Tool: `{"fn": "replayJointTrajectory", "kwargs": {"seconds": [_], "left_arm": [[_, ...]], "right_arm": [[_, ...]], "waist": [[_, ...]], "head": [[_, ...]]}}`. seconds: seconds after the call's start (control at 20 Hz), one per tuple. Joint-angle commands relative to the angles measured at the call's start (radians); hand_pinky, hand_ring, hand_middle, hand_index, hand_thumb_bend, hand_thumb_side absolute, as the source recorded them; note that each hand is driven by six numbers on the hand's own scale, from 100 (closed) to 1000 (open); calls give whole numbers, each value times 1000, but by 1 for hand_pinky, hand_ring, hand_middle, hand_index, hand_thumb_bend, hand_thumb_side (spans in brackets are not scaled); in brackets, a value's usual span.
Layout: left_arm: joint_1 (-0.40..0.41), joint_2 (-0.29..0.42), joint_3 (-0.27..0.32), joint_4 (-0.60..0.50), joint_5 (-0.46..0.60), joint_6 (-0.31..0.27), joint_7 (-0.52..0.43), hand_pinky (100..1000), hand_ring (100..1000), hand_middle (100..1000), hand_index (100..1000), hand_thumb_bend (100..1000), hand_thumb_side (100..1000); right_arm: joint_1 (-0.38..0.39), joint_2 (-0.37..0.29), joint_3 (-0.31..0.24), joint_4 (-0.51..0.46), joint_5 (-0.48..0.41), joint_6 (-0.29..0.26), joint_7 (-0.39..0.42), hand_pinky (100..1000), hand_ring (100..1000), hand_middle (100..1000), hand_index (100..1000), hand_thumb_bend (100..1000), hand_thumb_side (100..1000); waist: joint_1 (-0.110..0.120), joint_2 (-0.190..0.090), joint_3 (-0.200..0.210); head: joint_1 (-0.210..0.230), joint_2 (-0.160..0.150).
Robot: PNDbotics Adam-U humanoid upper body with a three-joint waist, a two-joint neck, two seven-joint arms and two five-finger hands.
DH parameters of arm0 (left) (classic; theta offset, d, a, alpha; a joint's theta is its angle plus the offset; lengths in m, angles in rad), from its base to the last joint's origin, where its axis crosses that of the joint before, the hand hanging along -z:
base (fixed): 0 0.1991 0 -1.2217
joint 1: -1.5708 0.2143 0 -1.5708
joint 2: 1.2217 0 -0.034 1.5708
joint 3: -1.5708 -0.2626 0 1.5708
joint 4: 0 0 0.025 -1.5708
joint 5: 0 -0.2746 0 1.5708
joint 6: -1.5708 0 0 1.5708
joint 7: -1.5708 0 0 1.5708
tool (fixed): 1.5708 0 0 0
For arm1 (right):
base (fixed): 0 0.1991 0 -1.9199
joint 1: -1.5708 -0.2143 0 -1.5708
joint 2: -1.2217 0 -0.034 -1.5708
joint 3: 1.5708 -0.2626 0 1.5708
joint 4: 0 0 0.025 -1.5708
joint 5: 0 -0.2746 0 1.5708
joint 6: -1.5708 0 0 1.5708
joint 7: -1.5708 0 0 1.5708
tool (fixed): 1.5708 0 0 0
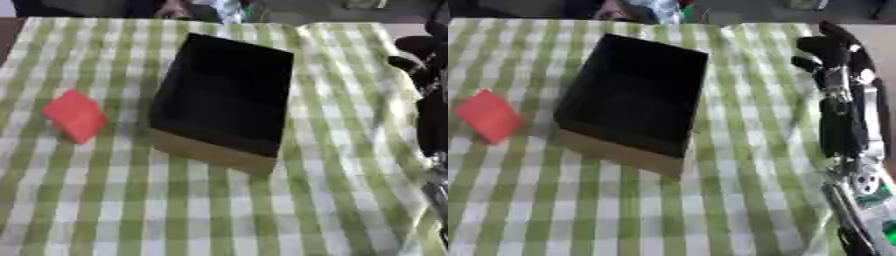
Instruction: Pick up objects on the table and place them in the box.
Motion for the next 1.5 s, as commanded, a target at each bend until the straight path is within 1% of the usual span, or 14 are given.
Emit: {"fn": "replayJointTrajectory", "kwargs": {"seconds": [0.05,0.2,0.35,0.45,0.55,0.65,0.75,0.9,1.0,1.15,1.25,1.35,1.45,1.5], "left_arm": [[-9,38,8,-21,-13,11,2,778,553,642,795,426,762],[-33,110,12,-21,-57,29,12,759,561,656,809,440,761],[-73,201,16,-21,-115,71,14,739,575,673,825,459,759],[-107,279,14,-21,-159,117,5,719,593,696,847,479,760],[-139,362,6,-21,-205,177,-24,704,609,710,860,483,761],[-159,442,-6,-20,-256,244,-85,693,633,726,881,478,762],[-177,511,-22,-8,-298,299,-172,691,654,740,902,465,763],[-215,608,-59,80,-323,344,-337,695,692,765,931,446,812],[-246,659,-86,150,-341,350,-439,692,722,782,943,451,822],[-300,714,-123,254,-376,336,-564,695,746,794,946,485,824],[-338,736,-144,324,-395,318,-624,696,756,797,946,529,833],[-374,749,-166,392,-413,300,-675,699,769,798,946,606,849],[-407,752,-185,450,-434,290,-722,697,775,800,947,649,843],[-421,753,-193,473,-451,287,-743,696,790,810,952,700,825]], "right_arm": [[-6,-20,-5,-17,2,-2,5,764,817,685,861,100,708],[-5,-23,-4,-17,2,-2,6,764,817,685,861,100,708],[-5,-26,-3,-17,2,-3,8,765,817,685,861,100,709],[-3,-29,-3,-17,3,-4,9,765,817,685,861,100,710],[-3,-33,-1,-17,5,-5,10,764,817,686,860,100,711],[-3,-37,1,-17,5,-7,12,765,817,686,860,100,712],[-2,-39,3,-17,6,-6,14,765,817,686,860,100,712],[-1,-42,8,-17,6,-5,19,765,817,686,860,100,712],[1,-43,10,-17,7,-5,21,765,818,686,860,100,713],[1,-45,13,-17,5,-5,25,765,818,686,860,100,713],[2,-46,16,-17,4,-3,28,765,818,686,860,100,713],[2,-47,18,-17,3,-2,32,766,817,686,861,100,713],[2,-47,20,-17,2,-1,34,766,817,686,861,100,713],[2,-48,21,-17,2,-1,35,766,817,686,861,100,712]], "waist": [[-1,-18,-2],[2,-20,-3],[4,-20,-6],[5,-20,-9],[6,-20,-11],[9,-20,-15],[11,-21,-19],[15,-23,-30],[16,-24,-36],[19,-28,-45],[20,-30,-49],[21,-31,-52],[22,-32,-54],[22,-32,-55]], "head": [[0,8],[11,12],[22,13],[24,14],[25,14],[27,14],[27,14],[29,15],[30,16],[33,20],[36,19],[40,18],[44,17],[45,17]]}}
